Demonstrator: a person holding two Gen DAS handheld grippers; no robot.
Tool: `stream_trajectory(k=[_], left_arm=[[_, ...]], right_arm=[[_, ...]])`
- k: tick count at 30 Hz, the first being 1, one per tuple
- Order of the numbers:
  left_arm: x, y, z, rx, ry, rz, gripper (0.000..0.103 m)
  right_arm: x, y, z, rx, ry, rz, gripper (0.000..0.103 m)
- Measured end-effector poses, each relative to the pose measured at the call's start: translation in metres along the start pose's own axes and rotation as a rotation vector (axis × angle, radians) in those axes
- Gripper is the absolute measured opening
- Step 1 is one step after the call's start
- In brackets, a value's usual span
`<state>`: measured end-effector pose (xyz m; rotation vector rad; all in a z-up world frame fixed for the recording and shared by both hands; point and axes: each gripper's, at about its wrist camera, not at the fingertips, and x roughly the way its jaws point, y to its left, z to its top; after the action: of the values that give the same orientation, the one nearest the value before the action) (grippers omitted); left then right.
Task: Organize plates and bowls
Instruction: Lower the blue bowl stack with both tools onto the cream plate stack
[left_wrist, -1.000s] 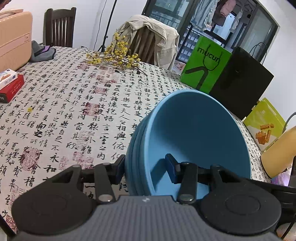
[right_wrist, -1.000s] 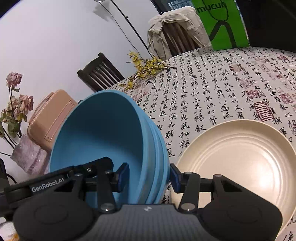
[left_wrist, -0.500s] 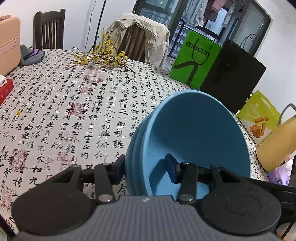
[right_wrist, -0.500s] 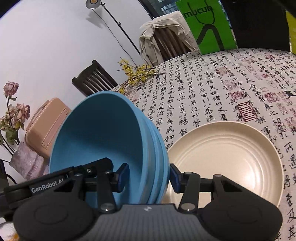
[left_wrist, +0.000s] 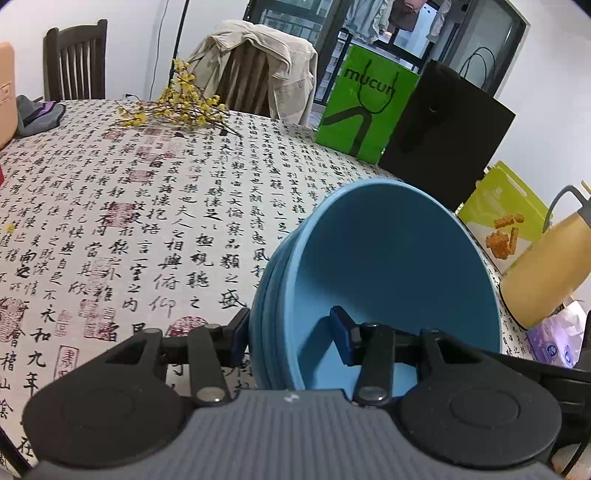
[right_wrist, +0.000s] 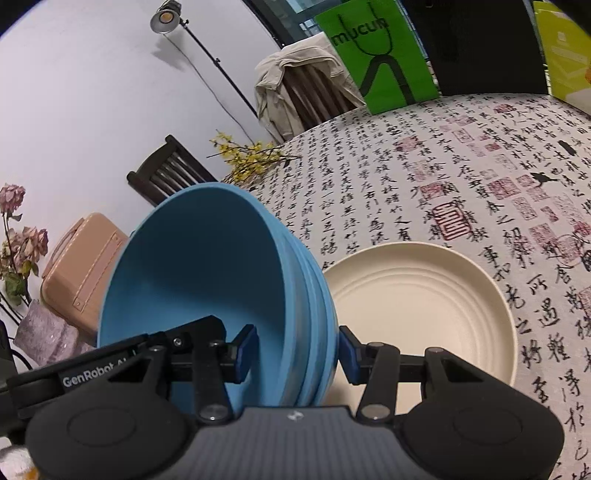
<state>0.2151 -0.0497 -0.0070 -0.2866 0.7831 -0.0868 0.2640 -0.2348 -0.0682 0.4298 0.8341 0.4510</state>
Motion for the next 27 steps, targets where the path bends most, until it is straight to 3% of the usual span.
stream_trajectory(k=[27], left_arm=[[0.029, -0.031, -0.010, 0.040, 0.065, -0.041, 0.046]], right_arm=[[-0.009, -0.044, -0.001, 0.068, 0.004, -0.052, 0.047]])
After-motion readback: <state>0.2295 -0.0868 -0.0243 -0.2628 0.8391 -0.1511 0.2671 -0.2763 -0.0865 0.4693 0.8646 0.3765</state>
